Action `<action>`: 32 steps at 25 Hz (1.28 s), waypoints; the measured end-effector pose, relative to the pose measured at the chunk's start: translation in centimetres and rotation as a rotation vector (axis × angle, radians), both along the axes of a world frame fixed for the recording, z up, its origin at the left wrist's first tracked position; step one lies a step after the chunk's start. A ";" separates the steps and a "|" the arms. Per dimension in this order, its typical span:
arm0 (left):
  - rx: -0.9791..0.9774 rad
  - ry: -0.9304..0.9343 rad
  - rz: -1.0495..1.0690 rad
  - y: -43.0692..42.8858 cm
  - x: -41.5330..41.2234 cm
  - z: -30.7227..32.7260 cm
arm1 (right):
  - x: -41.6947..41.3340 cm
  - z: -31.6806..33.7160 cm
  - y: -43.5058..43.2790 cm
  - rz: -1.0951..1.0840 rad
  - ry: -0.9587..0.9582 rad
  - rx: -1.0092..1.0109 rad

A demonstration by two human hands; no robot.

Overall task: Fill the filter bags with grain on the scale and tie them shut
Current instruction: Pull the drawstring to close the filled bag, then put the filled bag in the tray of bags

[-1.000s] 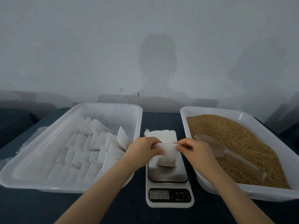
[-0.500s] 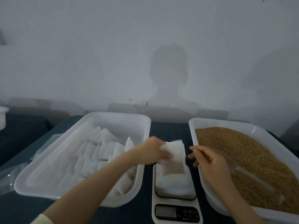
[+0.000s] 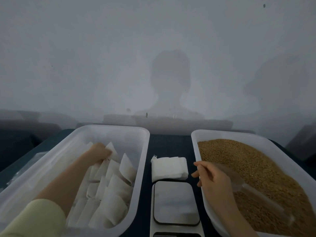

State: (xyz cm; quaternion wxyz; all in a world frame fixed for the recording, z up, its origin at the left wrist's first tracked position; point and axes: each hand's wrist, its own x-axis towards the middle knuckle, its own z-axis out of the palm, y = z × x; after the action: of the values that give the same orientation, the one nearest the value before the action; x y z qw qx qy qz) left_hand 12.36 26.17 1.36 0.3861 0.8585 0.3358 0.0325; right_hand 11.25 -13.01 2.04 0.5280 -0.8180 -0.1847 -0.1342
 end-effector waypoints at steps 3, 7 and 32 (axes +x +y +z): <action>-0.012 0.002 0.003 -0.1 0.1 -0.8 | 0.0 0.0 0.0 -0.010 0.002 -0.014; -0.004 0.060 0.053 -0.2 -0.6 -0.2 | 0.0 0.1 0.1 -0.008 0.008 -0.029; 0.694 0.369 -0.687 -21.8 6.4 -1.1 | 0.1 0.1 -0.7 -0.113 0.054 0.086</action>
State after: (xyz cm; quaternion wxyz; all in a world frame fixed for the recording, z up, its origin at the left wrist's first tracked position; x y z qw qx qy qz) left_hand 18.77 4.33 0.26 0.0016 0.9881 0.0664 -0.1385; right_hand 11.36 -13.67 2.14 0.5588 -0.8071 -0.1183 -0.1494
